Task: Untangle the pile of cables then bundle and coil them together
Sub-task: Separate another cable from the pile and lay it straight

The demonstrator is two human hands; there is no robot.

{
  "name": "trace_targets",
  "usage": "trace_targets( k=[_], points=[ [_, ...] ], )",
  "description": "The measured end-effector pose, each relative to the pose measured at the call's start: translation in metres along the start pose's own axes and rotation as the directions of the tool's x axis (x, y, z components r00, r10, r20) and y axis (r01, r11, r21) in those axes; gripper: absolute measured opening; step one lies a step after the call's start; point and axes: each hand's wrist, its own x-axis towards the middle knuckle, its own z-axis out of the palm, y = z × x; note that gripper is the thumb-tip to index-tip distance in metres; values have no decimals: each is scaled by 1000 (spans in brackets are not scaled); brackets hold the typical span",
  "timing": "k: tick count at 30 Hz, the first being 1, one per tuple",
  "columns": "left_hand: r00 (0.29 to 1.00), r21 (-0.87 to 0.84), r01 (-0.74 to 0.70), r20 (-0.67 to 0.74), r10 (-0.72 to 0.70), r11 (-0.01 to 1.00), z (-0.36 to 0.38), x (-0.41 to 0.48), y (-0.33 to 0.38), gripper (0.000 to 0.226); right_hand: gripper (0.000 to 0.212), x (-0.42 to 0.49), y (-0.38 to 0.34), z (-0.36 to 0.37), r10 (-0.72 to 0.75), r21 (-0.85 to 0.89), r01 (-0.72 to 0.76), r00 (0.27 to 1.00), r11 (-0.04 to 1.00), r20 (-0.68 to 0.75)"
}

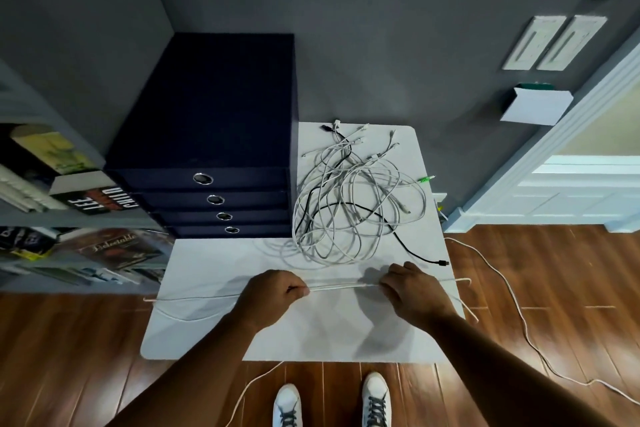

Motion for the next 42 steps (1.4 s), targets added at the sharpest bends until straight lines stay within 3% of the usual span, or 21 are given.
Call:
trace_targets(
  k=[4, 7, 9, 14, 19, 20, 22, 24, 27, 29, 31, 32, 35, 42],
  points=[
    [1000, 4, -29, -1, 29, 1000, 4, 0, 1, 23, 25, 13, -30, 0, -113, -92, 111, 994, 989, -13],
    [998, 26, -51, 28, 50, 998, 7, -2, 1, 26, 27, 25, -65, 9, -219, 106, 211, 974, 972, 63],
    [998, 34, -56, 21, 55, 998, 11, -3, 1, 28, 35, 32, -89, 15, -228, 284, 174, 959, 943, 169],
    [996, -50, -67, -60, 64, 996, 16, -7, -5, 34, 30, 45, -106, 21, -117, 412, 5, 962, 911, 247],
    [884, 149, -234, -377, 274, 961, 18, -22, 3, 30, 23, 53, -107, 18, 16, 473, -148, 962, 868, 272],
    [894, 89, -220, -380, 237, 971, 22, -26, 7, 29, 22, 54, -107, 18, 21, 476, -150, 964, 867, 264],
    [971, -206, -44, -238, -6, 978, 29, -34, 19, 30, 20, 53, -107, 17, 22, 484, -147, 967, 863, 255],
    [959, -501, 213, -56, -277, 839, 37, -34, 31, 37, 20, 51, -107, 15, 13, 512, -149, 966, 846, 259],
    [826, -774, 346, -17, -564, 530, 43, -25, 41, 41, 20, 50, -107, 13, -12, 505, -132, 962, 853, 272],
    [672, -885, 365, 35, -740, 290, 41, -16, 35, 38, 20, 47, -105, 14, -6, 493, -145, 957, 858, 291],
    [586, -947, 305, 106, -803, 97, 34, -12, 22, 35, 19, 44, -102, 16, -8, 484, -148, 952, 863, 305],
    [577, -957, 284, 121, -808, 59, 29, -11, 17, 33, 19, 42, -100, 16, -16, 481, -138, 953, 866, 303],
    [587, -967, 251, 115, -801, 45, 23, -12, 13, 29, 21, 40, -99, 13, -25, 454, -118, 954, 883, 298],
    [563, -950, 247, -20, -826, 191, 27, -14, 17, 25, 29, 56, -134, 6, -109, 455, -43, 947, 889, 303]
  ],
)
